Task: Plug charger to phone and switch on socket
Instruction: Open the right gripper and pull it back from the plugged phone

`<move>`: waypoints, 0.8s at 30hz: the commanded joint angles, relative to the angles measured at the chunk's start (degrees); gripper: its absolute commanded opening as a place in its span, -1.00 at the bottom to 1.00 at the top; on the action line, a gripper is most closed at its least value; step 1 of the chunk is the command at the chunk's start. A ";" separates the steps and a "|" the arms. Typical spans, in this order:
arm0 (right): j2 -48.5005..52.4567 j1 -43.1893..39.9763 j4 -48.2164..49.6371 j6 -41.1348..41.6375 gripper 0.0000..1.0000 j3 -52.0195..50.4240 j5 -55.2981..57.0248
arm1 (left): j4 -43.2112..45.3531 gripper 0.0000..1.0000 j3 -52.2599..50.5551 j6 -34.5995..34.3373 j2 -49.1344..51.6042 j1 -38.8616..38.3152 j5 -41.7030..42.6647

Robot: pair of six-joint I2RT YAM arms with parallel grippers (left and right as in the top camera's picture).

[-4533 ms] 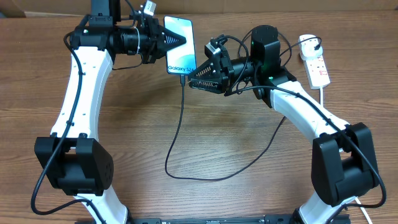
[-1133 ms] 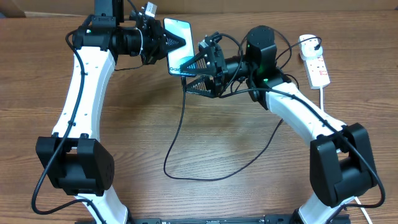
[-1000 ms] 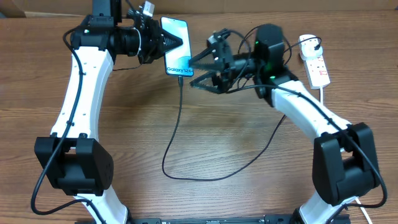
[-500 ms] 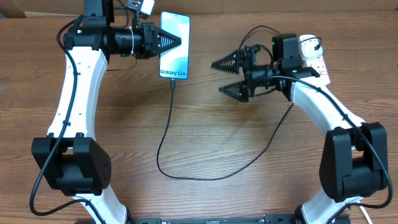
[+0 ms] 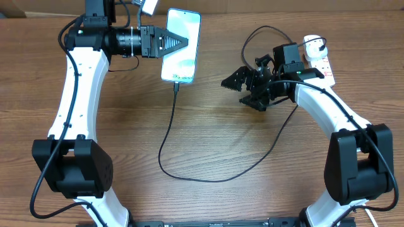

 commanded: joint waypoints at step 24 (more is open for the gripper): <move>-0.81 0.17 -1.20 -3.67 1.00 0.24 1.40 | 0.17 -0.91 1.60 3.45 -0.55 -2.75 -10.08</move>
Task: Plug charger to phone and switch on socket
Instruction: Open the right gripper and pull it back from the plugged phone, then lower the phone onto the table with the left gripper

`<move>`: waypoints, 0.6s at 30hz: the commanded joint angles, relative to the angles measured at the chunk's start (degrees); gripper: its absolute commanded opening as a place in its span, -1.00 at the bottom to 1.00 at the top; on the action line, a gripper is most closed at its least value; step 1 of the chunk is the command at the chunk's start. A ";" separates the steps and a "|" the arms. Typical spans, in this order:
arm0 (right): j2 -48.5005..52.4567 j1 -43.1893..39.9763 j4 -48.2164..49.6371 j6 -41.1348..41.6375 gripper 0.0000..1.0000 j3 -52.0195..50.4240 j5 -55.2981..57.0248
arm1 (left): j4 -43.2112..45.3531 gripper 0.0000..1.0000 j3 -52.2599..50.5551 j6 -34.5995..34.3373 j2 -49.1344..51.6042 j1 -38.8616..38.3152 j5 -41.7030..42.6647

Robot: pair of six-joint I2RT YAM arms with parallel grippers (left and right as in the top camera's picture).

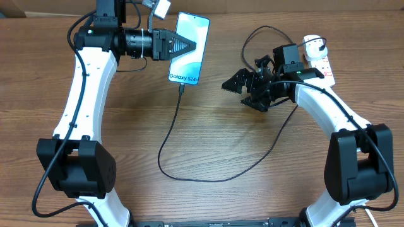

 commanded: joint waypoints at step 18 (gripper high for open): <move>-0.81 0.15 -1.79 -0.63 1.00 0.22 0.35 | 3.56 -0.91 1.60 -15.04 13.86 -0.37 -10.45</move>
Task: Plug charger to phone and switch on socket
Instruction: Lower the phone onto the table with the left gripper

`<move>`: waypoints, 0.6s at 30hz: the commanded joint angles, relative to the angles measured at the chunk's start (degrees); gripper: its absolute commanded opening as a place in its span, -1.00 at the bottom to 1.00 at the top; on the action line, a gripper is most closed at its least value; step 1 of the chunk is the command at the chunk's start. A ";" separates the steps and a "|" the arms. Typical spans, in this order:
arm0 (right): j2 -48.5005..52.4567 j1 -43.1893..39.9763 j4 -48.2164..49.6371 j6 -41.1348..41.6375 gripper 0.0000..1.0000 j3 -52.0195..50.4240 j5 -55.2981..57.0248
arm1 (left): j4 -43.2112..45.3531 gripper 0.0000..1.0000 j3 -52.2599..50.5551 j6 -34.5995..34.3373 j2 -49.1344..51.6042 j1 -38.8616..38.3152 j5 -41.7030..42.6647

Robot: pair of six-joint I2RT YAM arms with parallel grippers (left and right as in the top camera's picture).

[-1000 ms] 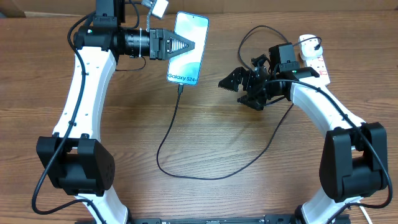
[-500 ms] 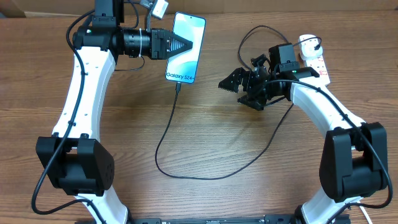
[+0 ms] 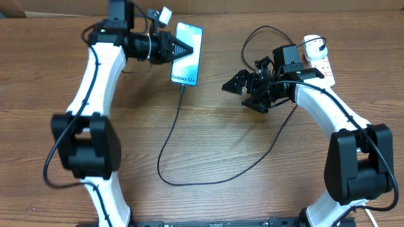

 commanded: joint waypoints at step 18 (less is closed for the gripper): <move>-0.81 0.15 -2.14 -1.75 1.00 0.17 1.25 | 3.69 -0.91 1.44 -6.95 10.16 -3.61 -16.20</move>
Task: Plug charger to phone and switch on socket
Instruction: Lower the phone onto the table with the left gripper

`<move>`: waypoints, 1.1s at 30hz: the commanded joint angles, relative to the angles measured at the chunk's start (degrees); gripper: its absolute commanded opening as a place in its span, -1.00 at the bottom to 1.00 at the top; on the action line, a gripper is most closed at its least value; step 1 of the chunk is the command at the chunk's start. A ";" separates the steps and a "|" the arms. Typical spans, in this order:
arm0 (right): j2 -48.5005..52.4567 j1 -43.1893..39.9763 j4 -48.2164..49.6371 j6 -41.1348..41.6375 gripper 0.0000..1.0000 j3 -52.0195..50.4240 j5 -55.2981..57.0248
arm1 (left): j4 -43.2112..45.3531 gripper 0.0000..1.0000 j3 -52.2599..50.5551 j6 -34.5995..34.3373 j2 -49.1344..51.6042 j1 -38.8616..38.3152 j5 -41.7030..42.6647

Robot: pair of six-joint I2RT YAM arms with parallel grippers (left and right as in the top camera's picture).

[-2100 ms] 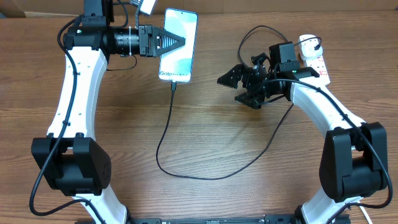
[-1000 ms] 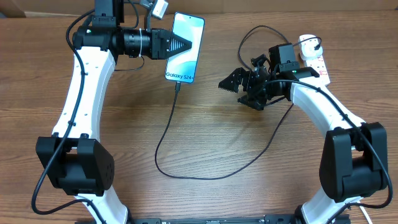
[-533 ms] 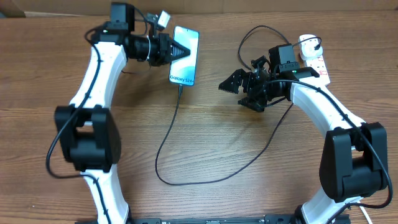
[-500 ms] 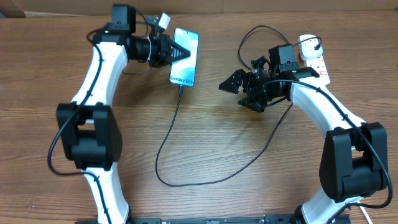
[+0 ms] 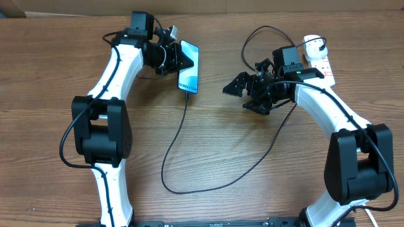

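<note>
In the overhead view my left gripper (image 5: pixel 177 58) is shut on the left edge of a phone (image 5: pixel 189 68). The phone looks narrow, tilted up on its side, with its lit screen showing. A black charger cable (image 5: pixel 175 142) is plugged into the phone's lower end. It loops down over the table and runs back up to the right, toward a white socket strip (image 5: pixel 319 58) at the far right, which carries a white plug (image 5: pixel 312 43). My right gripper (image 5: pixel 243 94) stands open left of the strip, with nothing between its fingers.
The brown wooden table (image 5: pixel 240 145) carries the cable's wide loop across its middle. A second black lead (image 5: pixel 262 34) curls behind the right arm near the strip. Both arm bases stand at the front edge.
My left arm has swung right, and the phone has moved slightly right and down. The phone looks narrower and more tilted. The cable's upper run has shifted right with it. My right arm has not moved.
The phone was first at the back centre-left, screen lit, with the cable plugged in and my left gripper on its left edge. At each later moment it sat a little farther right and looked narrower. My right gripper stayed open near the socket strip throughout.
</note>
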 commanded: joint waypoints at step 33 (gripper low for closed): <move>-0.81 0.15 0.02 -0.79 1.00 0.17 1.05 | 0.96 -0.92 1.44 -0.11 8.22 -0.42 -2.43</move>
